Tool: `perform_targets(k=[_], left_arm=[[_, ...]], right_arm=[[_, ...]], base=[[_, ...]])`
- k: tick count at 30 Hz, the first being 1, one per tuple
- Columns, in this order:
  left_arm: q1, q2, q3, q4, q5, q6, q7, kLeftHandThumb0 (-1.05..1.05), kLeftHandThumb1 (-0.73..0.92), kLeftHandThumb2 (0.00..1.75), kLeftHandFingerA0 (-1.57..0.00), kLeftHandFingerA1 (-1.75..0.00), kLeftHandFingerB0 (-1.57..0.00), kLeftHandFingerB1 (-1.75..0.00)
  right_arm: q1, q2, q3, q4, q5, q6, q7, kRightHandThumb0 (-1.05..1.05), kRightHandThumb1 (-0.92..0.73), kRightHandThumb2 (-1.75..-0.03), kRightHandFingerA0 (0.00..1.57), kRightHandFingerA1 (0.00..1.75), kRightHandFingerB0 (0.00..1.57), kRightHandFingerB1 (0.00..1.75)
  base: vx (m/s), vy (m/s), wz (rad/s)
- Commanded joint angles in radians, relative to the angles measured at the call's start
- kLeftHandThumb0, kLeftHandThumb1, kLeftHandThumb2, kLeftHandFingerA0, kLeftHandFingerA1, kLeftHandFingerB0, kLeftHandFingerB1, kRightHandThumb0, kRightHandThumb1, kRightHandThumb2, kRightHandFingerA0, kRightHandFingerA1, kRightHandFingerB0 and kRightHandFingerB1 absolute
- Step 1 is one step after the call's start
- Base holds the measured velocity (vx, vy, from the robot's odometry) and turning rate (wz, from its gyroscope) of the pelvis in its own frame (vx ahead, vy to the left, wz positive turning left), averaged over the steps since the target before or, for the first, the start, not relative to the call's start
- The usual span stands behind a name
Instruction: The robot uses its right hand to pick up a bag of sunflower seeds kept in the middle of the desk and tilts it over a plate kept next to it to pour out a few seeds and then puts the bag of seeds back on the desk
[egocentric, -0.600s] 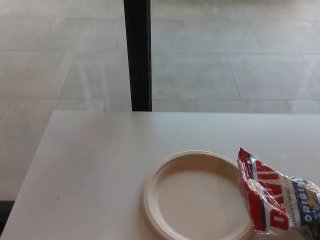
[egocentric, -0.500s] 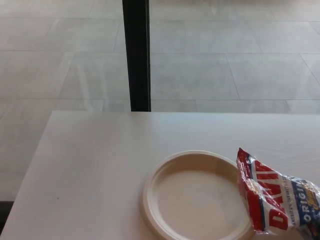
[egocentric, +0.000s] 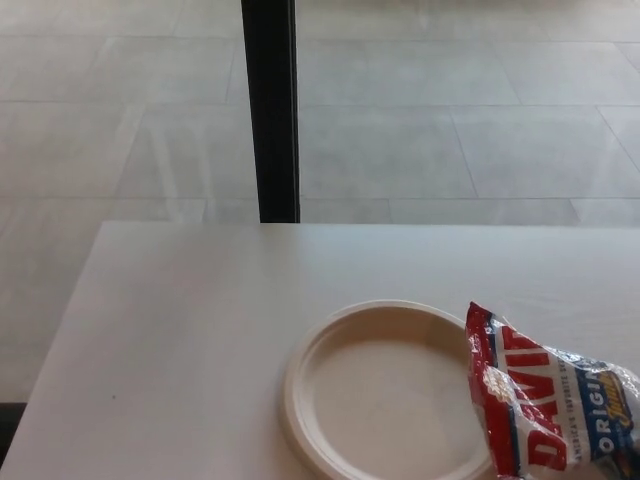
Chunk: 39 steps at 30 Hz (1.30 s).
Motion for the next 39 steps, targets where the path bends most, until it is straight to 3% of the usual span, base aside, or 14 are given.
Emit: perform_targets(k=[1,10,11,12,13,14,15,18,19,21,28,31,32,39], left_arm=[[0.010,0.018,-0.001,-0.001,-0.029,-0.022,-0.028,-0.48,0.54,0.89,-0.06,-0.61,-0.04,-0.47],[0.012,0.027,-0.070,0.017,0.018,-0.069,-0.006,-0.53,0.56,0.91,-0.22,-0.66,-0.11,-0.54],[0.005,0.027,-0.065,0.020,0.005,-0.059,-0.011,-0.52,0.55,0.88,-0.21,-0.67,-0.13,-0.55],[0.004,0.027,-0.067,0.021,0.002,-0.058,-0.011,-0.52,0.55,0.88,-0.21,-0.67,-0.13,-0.55],[0.006,0.021,-0.054,0.021,-0.015,-0.061,-0.018,-0.53,0.51,0.92,-0.22,-0.68,-0.13,-0.56],[0.010,0.026,-0.080,0.019,0.013,-0.075,-0.007,-0.54,0.54,0.94,-0.25,-0.68,-0.15,-0.56],[0.006,0.025,-0.075,0.026,0.007,-0.072,-0.003,-0.52,0.54,0.92,-0.23,-0.67,-0.15,-0.56],[0.011,0.024,-0.062,0.022,-0.015,-0.061,-0.025,-0.51,0.56,0.86,-0.19,-0.67,-0.12,-0.55],[0.010,0.023,-0.057,0.023,-0.020,-0.058,-0.021,-0.51,0.55,0.88,-0.20,-0.68,-0.13,-0.55],[0.006,0.025,-0.059,0.022,-0.018,-0.056,-0.015,-0.50,0.57,0.87,-0.21,-0.68,-0.16,-0.56],[0.001,0.027,-0.069,0.030,-0.015,-0.049,0.002,-0.52,0.55,0.86,-0.22,-0.66,-0.12,-0.53],[0.002,0.026,-0.061,0.022,-0.027,-0.037,-0.005,-0.51,0.55,0.86,-0.26,-0.72,-0.15,-0.55],[0.000,0.027,-0.064,0.024,-0.025,-0.037,-0.004,-0.52,0.56,0.87,-0.24,-0.70,-0.14,-0.55],[0.001,0.018,-0.033,0.036,-0.055,-0.018,-0.009,-0.45,0.58,0.82,-0.13,-0.63,-0.13,-0.54]], right_arm=[[-0.096,-0.099,-0.026,-0.047,0.066,-0.066,0.027,-1.05,-0.84,-0.85,0.00,0.00,0.00,0.00],[-0.204,-0.181,0.074,-0.311,0.067,-0.121,0.205,-1.05,-0.74,-0.75,0.00,0.00,0.00,0.00],[-0.218,-0.178,0.104,-0.410,0.062,-0.129,0.220,-1.05,-0.58,-1.26,0.00,0.64,0.00,0.57],[-0.217,-0.177,0.108,-0.429,0.063,-0.124,0.221,-1.05,-0.58,-1.26,0.00,0.64,0.00,0.57],[-0.240,-0.179,0.149,-0.517,0.059,-0.113,0.251,-1.05,-0.62,-0.76,0.00,0.46,0.00,0.48],[-0.249,-0.181,0.171,-0.561,0.063,-0.100,0.276,-1.05,-0.39,-1.11,0.00,0.69,0.00,0.65],[-0.246,-0.181,0.186,-0.623,0.085,-0.056,0.303,-1.05,-0.55,-0.74,0.00,0.55,0.00,0.61],[-0.238,-0.191,0.236,-0.726,0.090,-0.006,0.355,-1.05,-0.35,-1.04,0.00,0.77,0.00,0.74],[-0.240,-0.187,0.269,-0.740,0.079,-0.015,0.383,-1.05,-0.46,-0.70,0.00,0.82,0.00,0.92],[-0.241,-0.185,0.335,-0.763,0.028,-0.049,0.404,-1.05,-0.31,-0.94,0.00,0.91,0.00,1.00],[-0.229,-0.189,0.531,-0.745,-0.148,-0.132,0.385,-1.05,-0.41,-0.68,0.00,1.22,0.00,1.30],[-0.255,-0.211,0.597,-0.678,-0.210,-0.142,0.374,-1.05,-0.33,-0.80,0.07,1.14,0.00,1.19],[-0.264,-0.214,0.610,-0.663,-0.219,-0.137,0.372,-0.36,0.21,-0.71,0.36,0.80,0.23,0.72],[-0.321,-0.241,0.677,-0.562,-0.268,-0.156,0.350,-0.36,0.19,-0.71,0.36,0.80,0.24,0.73]], base=[[0.00,0.000,0.00],[0.00,0.000,0.00],[0.00,0.000,0.00],[0.00,0.000,0.00],[0.00,0.000,0.00],[0.00,0.000,0.00],[0.00,0.000,0.00],[0.00,0.000,0.00],[0.00,0.000,0.00],[0.00,0.000,0.00],[0.00,0.000,0.00],[0.00,0.000,0.00],[0.00,0.000,0.00],[0.00,0.000,0.00]])
